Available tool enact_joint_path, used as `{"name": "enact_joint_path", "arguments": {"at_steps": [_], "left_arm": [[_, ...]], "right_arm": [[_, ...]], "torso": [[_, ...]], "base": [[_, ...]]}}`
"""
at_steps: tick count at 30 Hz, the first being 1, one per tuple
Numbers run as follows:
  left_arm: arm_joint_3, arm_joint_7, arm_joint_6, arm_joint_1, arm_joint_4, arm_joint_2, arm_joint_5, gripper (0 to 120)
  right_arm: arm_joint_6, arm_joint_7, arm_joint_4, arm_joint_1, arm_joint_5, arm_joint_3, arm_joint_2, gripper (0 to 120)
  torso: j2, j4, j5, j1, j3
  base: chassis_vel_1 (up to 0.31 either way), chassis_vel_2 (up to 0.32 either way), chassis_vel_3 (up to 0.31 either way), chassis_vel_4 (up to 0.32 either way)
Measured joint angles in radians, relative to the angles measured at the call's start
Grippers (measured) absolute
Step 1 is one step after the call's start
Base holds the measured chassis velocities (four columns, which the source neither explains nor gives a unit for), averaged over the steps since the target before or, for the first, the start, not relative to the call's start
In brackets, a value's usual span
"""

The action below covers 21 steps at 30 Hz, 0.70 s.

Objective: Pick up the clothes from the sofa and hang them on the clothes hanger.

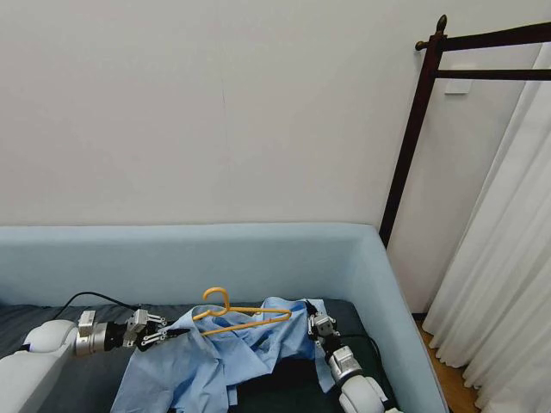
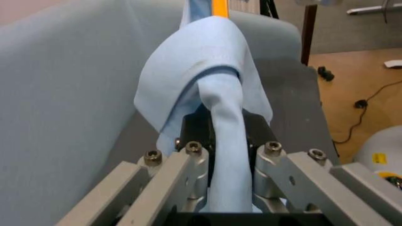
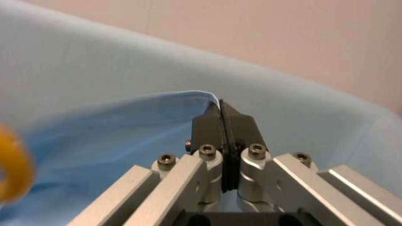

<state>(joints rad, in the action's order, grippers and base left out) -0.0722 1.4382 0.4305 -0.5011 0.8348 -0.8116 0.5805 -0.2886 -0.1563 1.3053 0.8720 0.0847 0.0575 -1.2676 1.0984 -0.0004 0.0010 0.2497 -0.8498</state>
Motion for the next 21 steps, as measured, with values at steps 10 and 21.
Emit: {"name": "enact_joint_path", "arguments": {"at_steps": [10, 21], "left_arm": [[0.003, 0.013, 0.013, 0.043, -0.032, -0.02, -0.069, 7], [0.005, 0.055, 0.035, 0.082, -0.059, -0.027, -0.115, 7]], "right_arm": [[-0.002, -0.014, 0.065, 0.01, -0.008, 0.022, 0.015, 0], [0.016, -0.022, 0.101, -0.035, -0.012, 0.113, 0.037, 0]], "torso": [[0.0, 0.0, 0.0001, 0.0, 0.0], [0.0, 0.0, 0.0001, 0.0, 0.0]], "base": [[0.0, 0.0, 0.0, 0.0], [0.0, 0.0, 0.0, 0.0]]}}
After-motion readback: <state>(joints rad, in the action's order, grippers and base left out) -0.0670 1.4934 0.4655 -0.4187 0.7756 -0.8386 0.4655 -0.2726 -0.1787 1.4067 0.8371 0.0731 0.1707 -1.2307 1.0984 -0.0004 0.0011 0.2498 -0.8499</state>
